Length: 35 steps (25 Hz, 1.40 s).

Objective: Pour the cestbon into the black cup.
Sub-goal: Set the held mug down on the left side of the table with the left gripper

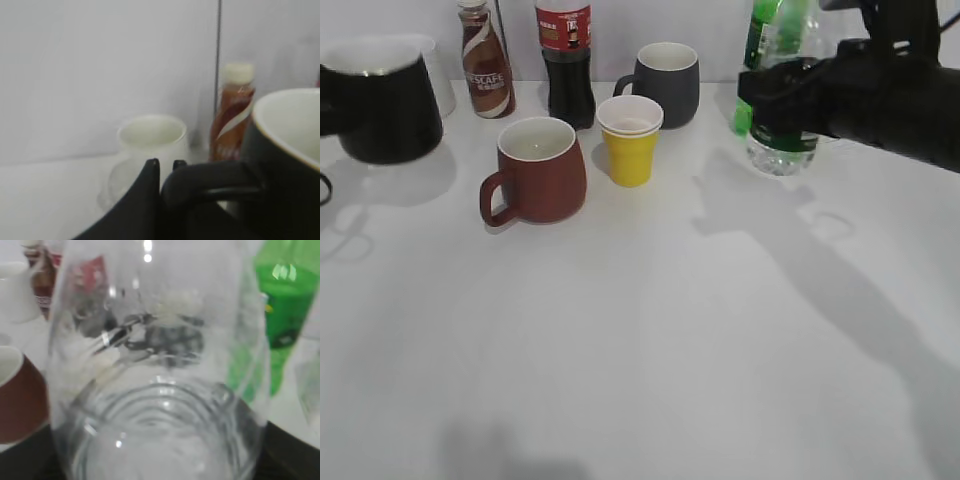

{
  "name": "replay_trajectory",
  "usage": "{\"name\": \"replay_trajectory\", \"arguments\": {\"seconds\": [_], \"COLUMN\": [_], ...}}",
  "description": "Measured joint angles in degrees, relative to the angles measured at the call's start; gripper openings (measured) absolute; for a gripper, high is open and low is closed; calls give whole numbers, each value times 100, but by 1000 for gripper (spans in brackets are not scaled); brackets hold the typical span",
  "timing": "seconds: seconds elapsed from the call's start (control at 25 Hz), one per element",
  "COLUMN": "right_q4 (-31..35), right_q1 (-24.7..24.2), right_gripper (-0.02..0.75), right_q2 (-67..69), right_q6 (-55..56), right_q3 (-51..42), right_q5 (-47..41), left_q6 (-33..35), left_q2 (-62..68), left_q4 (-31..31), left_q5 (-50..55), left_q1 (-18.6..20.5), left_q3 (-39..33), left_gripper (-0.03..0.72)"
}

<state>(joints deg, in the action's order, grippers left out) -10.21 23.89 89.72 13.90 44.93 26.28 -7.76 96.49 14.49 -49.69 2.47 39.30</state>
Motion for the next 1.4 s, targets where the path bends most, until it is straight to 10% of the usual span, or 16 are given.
{"name": "replay_trajectory", "arguments": {"seconds": [0.92,1.4], "right_q4": [172,172], "right_q1": [-123,-123], "right_gripper": [468,468], "right_q2": [-1,-1], "right_q6": [0,6], "right_q3": [-198,-198], "right_q5": [31,66], "left_q6": [238,130], "left_q2": [1571,1571], "left_q4": [13,-471], "left_q5": [-1312,-1929], "left_q1": [26,26], "left_q3": [-330,-1130], "left_gripper": [49,305]}}
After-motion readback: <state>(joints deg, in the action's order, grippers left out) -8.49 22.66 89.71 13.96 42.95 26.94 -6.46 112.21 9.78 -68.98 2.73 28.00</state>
